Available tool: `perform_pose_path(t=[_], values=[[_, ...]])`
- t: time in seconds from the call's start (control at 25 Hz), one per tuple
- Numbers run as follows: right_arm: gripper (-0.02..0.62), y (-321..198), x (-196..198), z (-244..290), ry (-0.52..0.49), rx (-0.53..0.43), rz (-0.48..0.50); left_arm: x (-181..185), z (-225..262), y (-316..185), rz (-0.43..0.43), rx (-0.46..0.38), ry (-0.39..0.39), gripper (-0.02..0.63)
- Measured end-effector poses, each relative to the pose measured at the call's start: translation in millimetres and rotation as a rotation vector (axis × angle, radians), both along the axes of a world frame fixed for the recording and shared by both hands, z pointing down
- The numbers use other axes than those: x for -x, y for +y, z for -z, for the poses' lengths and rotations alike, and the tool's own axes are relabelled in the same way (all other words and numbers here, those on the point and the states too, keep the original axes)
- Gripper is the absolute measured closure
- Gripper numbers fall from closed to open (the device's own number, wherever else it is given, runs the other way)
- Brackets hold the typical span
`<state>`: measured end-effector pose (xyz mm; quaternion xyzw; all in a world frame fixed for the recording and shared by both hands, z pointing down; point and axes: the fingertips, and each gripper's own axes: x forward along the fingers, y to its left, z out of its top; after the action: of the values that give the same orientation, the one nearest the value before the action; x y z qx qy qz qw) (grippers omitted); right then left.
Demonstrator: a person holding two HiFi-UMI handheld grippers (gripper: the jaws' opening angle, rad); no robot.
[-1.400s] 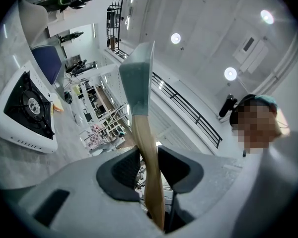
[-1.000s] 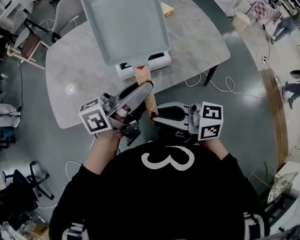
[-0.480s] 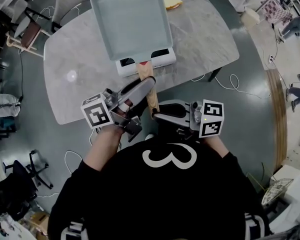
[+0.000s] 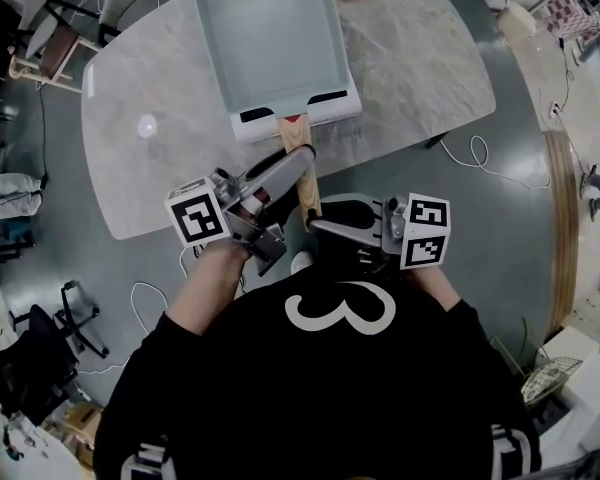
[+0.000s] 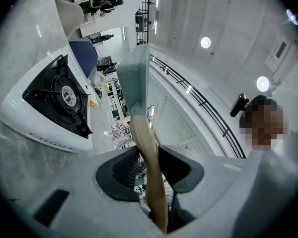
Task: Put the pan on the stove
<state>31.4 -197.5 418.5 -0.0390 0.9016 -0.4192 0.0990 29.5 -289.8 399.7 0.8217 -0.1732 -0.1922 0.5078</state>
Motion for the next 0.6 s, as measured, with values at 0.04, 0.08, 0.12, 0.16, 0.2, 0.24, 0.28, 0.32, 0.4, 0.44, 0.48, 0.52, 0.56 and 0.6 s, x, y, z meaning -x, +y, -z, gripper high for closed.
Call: perform_pose_path(t=[0.04, 0.08, 0.12, 0.16, 0.2, 0.24, 0.28, 0.32, 0.4, 0.44, 0.48, 0.52, 0.56, 0.6], values=[[0.520, -7, 0, -8, 0.001, 0.014, 0.001, 0, -10, -7, 0.001, 0.013, -0.001, 0.480], [0.520, -13, 0, -15, 0.002, 0.029, 0.001, 0, -18, -14, 0.001, 0.028, -0.001, 0.480], [0.521, -18, 0, -20, 0.002, 0.044, 0.001, 0, -24, -19, 0.001, 0.042, 0.000, 0.480], [0.520, -23, 0, -23, 0.003, 0.059, 0.001, 1, -29, -24, 0.000, 0.056, 0.001, 0.480], [0.520, -27, 0, -27, 0.003, 0.071, 0.000, 0, -33, -28, 0.000, 0.068, 0.003, 0.480], [0.520, -31, 0, -30, 0.003, 0.082, 0.000, 0, -37, -32, 0.001, 0.078, 0.006, 0.480], [0.520, -33, 0, -33, 0.004, 0.091, 0.000, 0, -40, -34, 0.001, 0.086, 0.012, 0.480], [0.520, -33, 0, -35, 0.004, 0.099, 0.000, 0, -43, -35, 0.002, 0.091, 0.015, 0.479], [0.520, -32, 0, -38, 0.008, 0.110, 0.003, 0, -47, -34, 0.003, 0.101, 0.015, 0.479], [0.519, -32, 0, -39, 0.012, 0.115, 0.006, 0, -49, -34, 0.002, 0.107, 0.015, 0.479], [0.518, -32, 0, -40, 0.014, 0.120, 0.009, 0, -50, -33, 0.001, 0.113, 0.015, 0.477], [0.517, -31, 0, -40, 0.014, 0.127, 0.010, 0, -51, -33, 0.000, 0.120, 0.021, 0.477], [0.517, -31, -1, -40, 0.014, 0.134, 0.011, -1, -51, -33, -0.001, 0.128, 0.034, 0.477], [0.517, -32, -1, -40, 0.015, 0.140, 0.010, -2, -51, -33, -0.002, 0.135, 0.045, 0.476]])
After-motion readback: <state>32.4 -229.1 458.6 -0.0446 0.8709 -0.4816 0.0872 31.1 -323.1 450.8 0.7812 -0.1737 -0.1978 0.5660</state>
